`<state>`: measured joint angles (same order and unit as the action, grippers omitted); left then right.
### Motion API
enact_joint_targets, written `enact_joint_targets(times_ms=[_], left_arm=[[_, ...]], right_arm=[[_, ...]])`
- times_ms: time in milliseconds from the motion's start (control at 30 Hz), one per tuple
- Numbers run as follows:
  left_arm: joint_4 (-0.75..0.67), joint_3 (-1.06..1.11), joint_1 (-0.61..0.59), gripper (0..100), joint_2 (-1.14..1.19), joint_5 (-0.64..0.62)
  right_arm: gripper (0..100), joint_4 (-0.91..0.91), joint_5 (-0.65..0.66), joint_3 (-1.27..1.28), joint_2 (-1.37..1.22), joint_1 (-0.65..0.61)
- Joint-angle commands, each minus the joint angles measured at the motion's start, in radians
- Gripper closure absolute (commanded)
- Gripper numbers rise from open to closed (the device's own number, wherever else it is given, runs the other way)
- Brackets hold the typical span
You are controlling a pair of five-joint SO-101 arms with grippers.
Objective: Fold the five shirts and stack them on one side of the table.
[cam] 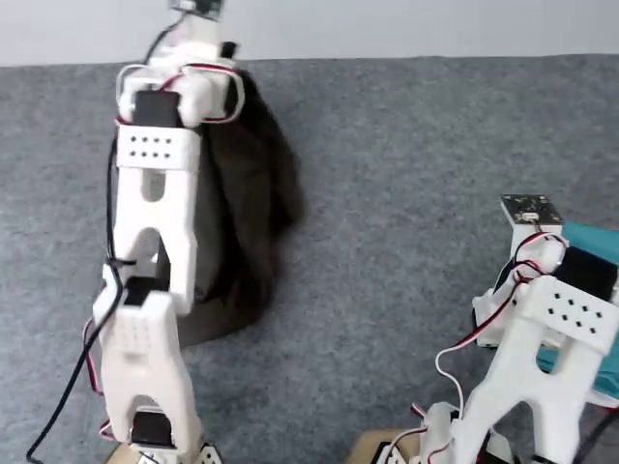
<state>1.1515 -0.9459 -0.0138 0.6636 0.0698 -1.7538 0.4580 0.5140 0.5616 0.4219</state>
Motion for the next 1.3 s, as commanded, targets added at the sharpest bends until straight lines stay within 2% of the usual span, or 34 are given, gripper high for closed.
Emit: enact_joint_targets(times_ms=[0, 67, 133, 267, 367, 533, 800, 967, 1100, 1267], left_arm=[[0.098, -0.209, -0.04, 99, 0.094, 0.051], [0.195, -0.309, -0.041, 97, 0.124, 0.083], [0.279, -0.395, -0.041, 90, 0.141, 0.103], [0.385, -0.498, -0.054, 81, 0.153, 0.107], [0.407, -0.503, -0.081, 80, 0.146, 0.126], [0.463, -0.545, -0.16, 79, 0.144, 0.201], [0.603, -0.636, -0.384, 80, 0.15, 0.239], [0.603, -0.633, -0.54, 80, 0.157, 0.236], [0.603, -0.631, -0.623, 80, 0.16, 0.236], [0.603, -0.624, -0.707, 80, 0.213, 0.236]], right_arm=[[98.9, -0.041, -0.011, -0.005, 0.025, -0.008], [98.9, -0.041, -0.011, -0.005, 0.024, -0.01], [98.7, -0.041, -0.009, -0.005, 0.024, -0.03], [98.7, -0.041, -0.012, -0.005, 0.024, -0.145], [97.7, -0.039, -0.048, -0.009, 0.022, -0.262], [90.4, -0.025, -0.081, -0.014, 0.022, -0.441], [86.0, 0.111, -0.092, -0.106, -0.018, -0.751], [79.9, 0.222, -0.261, -0.176, -0.202, -0.883], [75.6, 0.245, -0.39, -0.327, -0.4, -0.966], [75.7, 0.219, -0.466, -0.565, -0.647, -1.082]])
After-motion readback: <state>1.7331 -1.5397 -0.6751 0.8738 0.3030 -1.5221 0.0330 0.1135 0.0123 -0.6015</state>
